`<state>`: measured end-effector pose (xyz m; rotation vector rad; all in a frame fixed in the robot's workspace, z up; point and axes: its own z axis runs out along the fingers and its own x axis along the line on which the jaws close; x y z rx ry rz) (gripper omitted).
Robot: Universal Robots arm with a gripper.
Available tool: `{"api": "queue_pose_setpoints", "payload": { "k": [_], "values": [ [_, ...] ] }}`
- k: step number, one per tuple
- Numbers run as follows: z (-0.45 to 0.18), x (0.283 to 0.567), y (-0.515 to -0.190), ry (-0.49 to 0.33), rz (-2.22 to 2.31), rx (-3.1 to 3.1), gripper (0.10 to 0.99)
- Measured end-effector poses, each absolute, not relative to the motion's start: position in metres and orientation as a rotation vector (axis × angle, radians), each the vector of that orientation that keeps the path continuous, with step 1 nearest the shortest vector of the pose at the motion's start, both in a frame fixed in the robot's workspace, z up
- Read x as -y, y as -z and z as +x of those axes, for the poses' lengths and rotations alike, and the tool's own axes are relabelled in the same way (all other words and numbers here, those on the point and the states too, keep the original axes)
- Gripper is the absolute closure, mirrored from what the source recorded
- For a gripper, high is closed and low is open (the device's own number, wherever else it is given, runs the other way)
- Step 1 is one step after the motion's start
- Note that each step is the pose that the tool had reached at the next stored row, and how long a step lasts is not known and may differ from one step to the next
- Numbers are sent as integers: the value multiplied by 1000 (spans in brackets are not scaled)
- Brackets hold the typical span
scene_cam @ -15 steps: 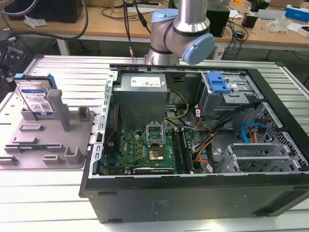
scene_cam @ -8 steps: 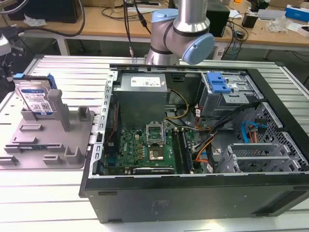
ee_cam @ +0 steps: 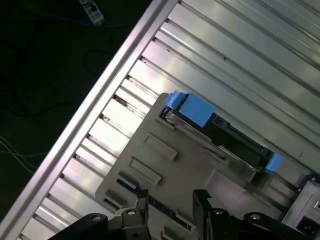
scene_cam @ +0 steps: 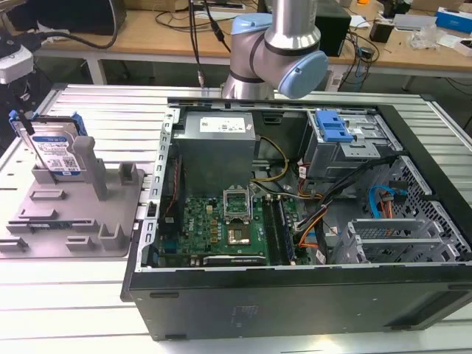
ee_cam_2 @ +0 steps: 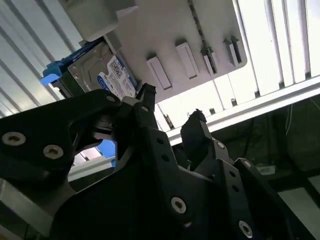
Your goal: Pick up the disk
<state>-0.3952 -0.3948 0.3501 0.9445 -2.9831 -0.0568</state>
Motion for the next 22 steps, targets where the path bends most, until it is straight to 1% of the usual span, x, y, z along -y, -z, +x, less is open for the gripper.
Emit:
{"api": "queue_pose_setpoints", "payload": {
  "k": [8,22],
  "values": [
    [-395,395,-350,54,1263,2859,604],
    [-395,395,-349,50,1649,2649,604]
  ]
}}
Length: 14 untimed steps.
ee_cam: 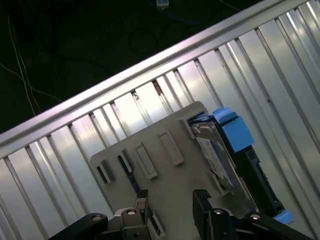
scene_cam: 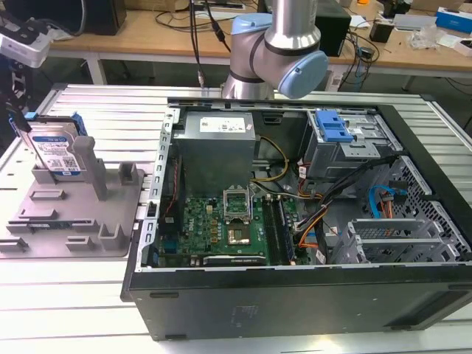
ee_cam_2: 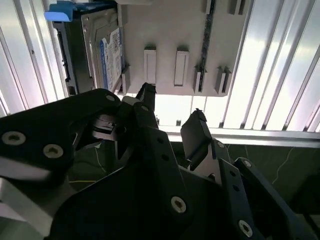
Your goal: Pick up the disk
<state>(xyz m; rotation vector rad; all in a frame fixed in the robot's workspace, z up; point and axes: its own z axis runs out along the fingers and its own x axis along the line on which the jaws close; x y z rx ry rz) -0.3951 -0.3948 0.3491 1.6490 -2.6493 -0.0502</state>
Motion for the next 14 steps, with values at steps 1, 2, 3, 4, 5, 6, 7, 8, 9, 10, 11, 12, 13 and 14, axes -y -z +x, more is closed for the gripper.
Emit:
{"api": "queue_pose_setpoints", "payload": {
  "k": [1,2,3,4,5,6,7,8,9,10,11,12,13,14],
  "values": [
    [-395,395,-349,50,1685,2626,604],
    [-395,395,-349,49,1725,2599,604],
    [-395,395,-349,49,1748,2584,604],
    [-395,395,-348,49,1778,2563,604],
    [-395,395,-348,48,1804,2544,604],
    [-395,395,-348,48,1849,2511,604],
    [-395,395,-348,47,1876,2491,604],
    [-395,395,-347,47,1895,2476,604],
    [-395,395,-347,46,1927,2450,604],
    [-394,395,-346,45,1984,2404,604],
    [-394,395,-346,45,2028,2366,604],
    [-394,395,-345,44,2059,2338,604],
    [-394,395,-345,44,2079,2320,604],
    [-394,395,-345,43,2097,2303,604]
  ]
}}
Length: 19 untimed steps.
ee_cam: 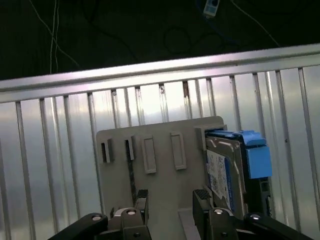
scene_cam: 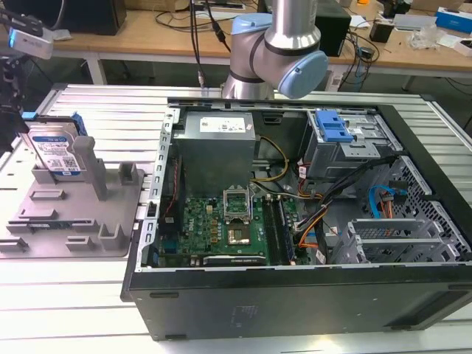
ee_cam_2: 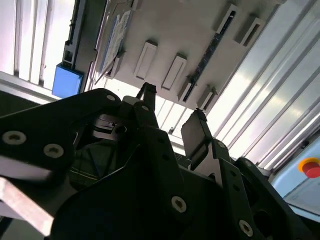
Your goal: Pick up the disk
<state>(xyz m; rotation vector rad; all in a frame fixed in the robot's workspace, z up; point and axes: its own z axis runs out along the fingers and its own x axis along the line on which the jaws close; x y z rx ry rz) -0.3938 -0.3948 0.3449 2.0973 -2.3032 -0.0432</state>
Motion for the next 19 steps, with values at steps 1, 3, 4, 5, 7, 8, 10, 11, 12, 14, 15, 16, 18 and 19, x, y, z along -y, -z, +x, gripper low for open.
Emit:
{"api": "queue_pose_setpoints", "payload": {
  "k": [1,3,4,5,7,8,10,11,12,14,15,16,18,19],
  "values": [
    [-394,395,-344,43,2124,2278,604],
    [-393,395,-344,41,2148,2254,604],
    [-393,395,-344,39,2157,2244,604],
    [-393,395,-344,38,2157,2244,604],
    [-393,395,-343,33,2155,2242,604],
    [-393,394,-343,26,2156,2241,604],
    [-393,394,-342,4,2168,2248,604],
    [-393,394,-342,-2,2172,2249,604],
    [-393,394,-342,-3,2173,2249,604],
    [-393,394,-342,-3,2174,2248,604],
    [-393,394,-342,-3,2175,2247,604],
    [-393,394,-342,-3,2175,2247,604],
    [-393,392,-342,-3,2176,2246,604],
    [-393,389,-342,-3,2176,2246,604]
  ]
}}
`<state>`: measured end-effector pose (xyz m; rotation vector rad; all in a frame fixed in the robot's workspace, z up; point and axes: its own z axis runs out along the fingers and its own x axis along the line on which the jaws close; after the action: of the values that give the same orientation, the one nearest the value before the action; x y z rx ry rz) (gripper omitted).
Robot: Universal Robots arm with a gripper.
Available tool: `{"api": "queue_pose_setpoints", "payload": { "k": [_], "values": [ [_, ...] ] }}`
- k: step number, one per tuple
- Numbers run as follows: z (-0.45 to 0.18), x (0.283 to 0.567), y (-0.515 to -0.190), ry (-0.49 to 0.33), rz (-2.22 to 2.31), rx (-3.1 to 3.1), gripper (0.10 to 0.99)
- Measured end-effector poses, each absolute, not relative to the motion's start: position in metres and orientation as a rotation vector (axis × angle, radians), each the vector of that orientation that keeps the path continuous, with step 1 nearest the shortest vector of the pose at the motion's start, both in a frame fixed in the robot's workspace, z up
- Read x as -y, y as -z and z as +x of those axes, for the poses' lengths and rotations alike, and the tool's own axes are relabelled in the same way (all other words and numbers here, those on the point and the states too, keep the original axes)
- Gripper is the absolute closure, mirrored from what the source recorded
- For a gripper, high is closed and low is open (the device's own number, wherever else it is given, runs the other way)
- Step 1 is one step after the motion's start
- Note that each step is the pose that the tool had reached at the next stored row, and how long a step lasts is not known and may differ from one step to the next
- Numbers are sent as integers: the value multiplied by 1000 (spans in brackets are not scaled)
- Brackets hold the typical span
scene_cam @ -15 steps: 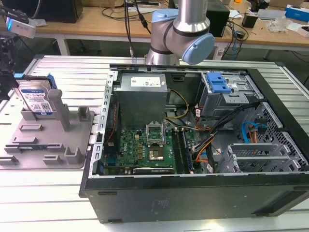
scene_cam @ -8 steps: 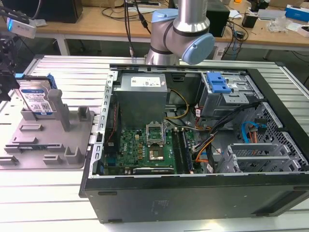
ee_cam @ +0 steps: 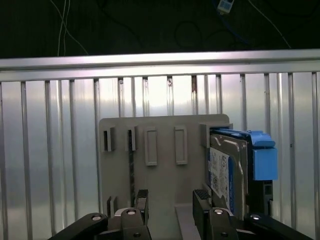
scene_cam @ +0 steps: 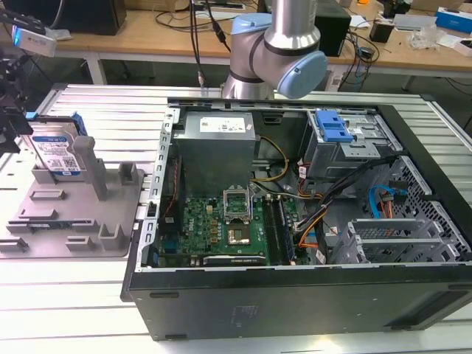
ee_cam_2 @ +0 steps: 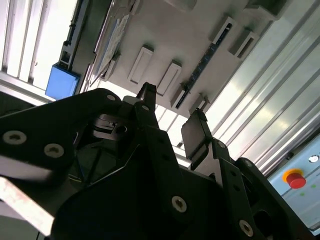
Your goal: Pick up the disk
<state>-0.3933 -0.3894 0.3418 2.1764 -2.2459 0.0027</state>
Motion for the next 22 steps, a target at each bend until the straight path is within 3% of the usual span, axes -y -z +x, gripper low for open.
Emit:
{"api": "queue_pose_setpoints", "payload": {
  "k": [22],
  "values": [
    [-402,321,-341,1,2196,2230,604]
  ]
}}
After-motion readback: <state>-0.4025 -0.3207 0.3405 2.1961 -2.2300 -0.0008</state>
